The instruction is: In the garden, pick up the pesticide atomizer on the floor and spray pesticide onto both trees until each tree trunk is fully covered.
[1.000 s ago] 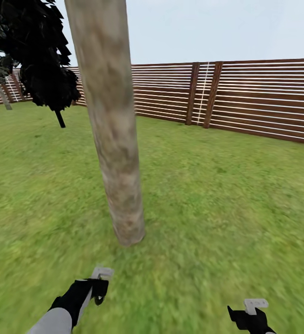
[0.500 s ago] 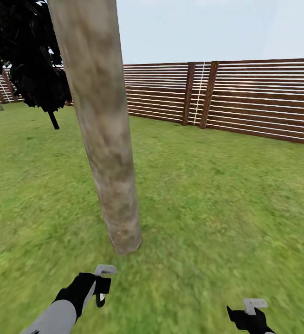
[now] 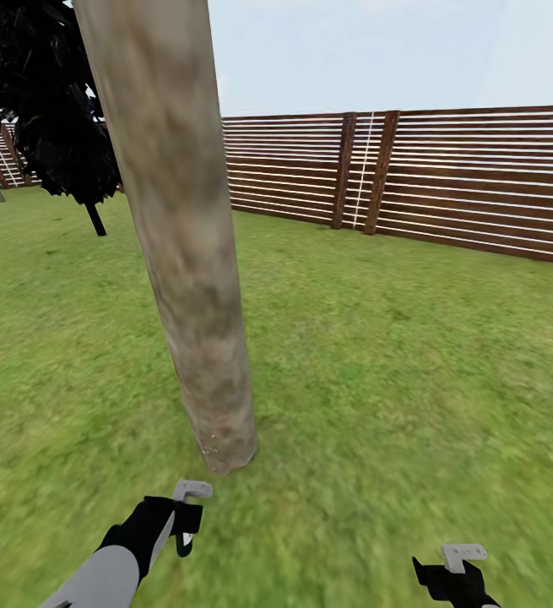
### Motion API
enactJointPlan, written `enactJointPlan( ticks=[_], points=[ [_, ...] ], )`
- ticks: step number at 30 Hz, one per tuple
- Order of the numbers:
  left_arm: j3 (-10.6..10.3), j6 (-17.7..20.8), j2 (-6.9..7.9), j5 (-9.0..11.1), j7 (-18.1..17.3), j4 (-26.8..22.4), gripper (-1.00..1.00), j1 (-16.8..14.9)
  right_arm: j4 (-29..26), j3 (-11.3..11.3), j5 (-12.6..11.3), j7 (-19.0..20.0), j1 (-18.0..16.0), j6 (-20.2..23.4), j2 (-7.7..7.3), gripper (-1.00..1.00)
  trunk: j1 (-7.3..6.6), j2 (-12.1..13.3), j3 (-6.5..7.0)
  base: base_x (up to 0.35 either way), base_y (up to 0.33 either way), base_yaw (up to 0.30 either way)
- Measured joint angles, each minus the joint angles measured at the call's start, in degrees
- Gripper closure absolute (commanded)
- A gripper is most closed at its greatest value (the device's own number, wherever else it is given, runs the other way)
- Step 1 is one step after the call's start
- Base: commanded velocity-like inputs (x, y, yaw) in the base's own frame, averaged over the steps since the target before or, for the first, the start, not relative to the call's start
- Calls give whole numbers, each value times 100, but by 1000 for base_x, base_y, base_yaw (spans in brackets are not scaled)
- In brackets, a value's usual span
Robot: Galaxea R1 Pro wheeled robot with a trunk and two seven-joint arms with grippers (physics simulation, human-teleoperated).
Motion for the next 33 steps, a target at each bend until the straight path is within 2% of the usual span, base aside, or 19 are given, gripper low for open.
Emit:
enactJointPlan(
  ticks=[9,12,14,20,26,29,30,33],
  points=[
    [31,-31,7,10,-7,-3,100,2,0,6,0,6,0,0,0,-100,198,-361,-160,0,0,0],
    [32,-310,10,12,8,11,100,8,0,6,2,9,0,0,0,-100,263,-481,-193,0,0,0],
    [32,-352,12,11,10,14,100,9,4,6,0,9,0,0,0,-100,307,-562,-211,0,0,0],
    [33,-362,16,9,11,12,100,9,6,6,5,9,1,0,0,-100,439,-802,-280,0,0,0],
    [38,-303,83,7,-46,-200,100,0,0,5,1,9,1,0,0,-100,571,-1043,-422,0,0,0],
    [-5,-326,82,1,-45,-231,100,6,-5,-2,-5,4,0,-20,0,-100,572,-1044,-446,0,0,0],
    [-22,-351,80,-4,-44,-231,100,7,-11,-7,-7,-2,0,-88,0,-100,572,-1044,-448,0,0,0],
    [-21,-380,71,2,-39,-239,100,8,-9,-10,-9,-8,6,-739,-7,-100,572,-1044,-450,-174,38,0]
  ],
)
